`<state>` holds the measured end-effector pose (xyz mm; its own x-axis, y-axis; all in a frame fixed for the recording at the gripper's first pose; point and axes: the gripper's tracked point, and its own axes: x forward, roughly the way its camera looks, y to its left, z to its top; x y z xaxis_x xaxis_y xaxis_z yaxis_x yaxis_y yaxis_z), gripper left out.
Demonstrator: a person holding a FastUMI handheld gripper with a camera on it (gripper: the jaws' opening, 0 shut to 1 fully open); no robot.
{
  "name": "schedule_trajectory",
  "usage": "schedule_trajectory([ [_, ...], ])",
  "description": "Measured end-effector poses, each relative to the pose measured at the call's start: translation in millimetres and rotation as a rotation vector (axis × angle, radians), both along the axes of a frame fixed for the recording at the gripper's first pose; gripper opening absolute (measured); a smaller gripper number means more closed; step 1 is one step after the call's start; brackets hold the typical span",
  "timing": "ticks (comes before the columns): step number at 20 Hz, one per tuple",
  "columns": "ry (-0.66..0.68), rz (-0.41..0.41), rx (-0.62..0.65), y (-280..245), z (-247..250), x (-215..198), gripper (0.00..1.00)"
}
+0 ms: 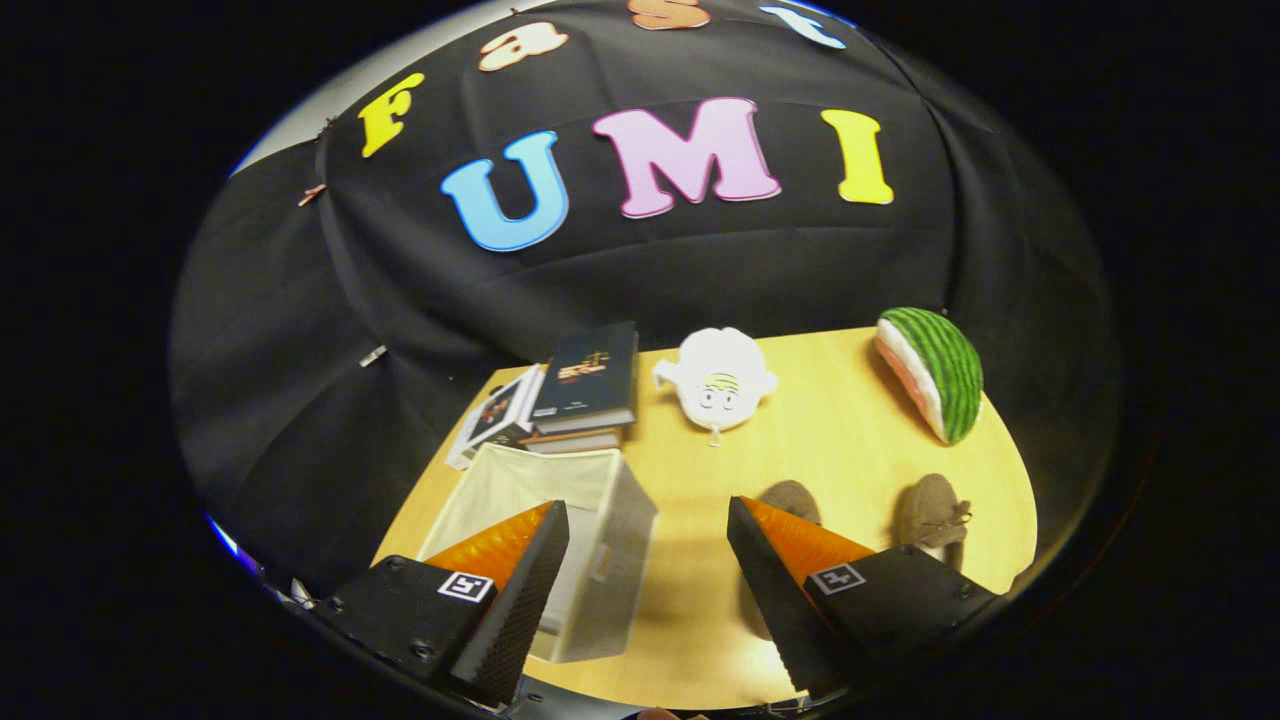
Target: Open the storage box then place both shoes into the box .Put the left shoe in first, then the right shoe, with the right side of both shoes facing outward in a uniform manner.
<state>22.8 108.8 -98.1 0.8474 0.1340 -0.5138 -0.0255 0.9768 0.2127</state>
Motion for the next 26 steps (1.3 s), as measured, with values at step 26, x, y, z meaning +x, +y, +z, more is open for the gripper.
schedule_trajectory([
  [26,0.488,0.035,-0.091,-124.4,-208.8,-13.1,0.98],
])
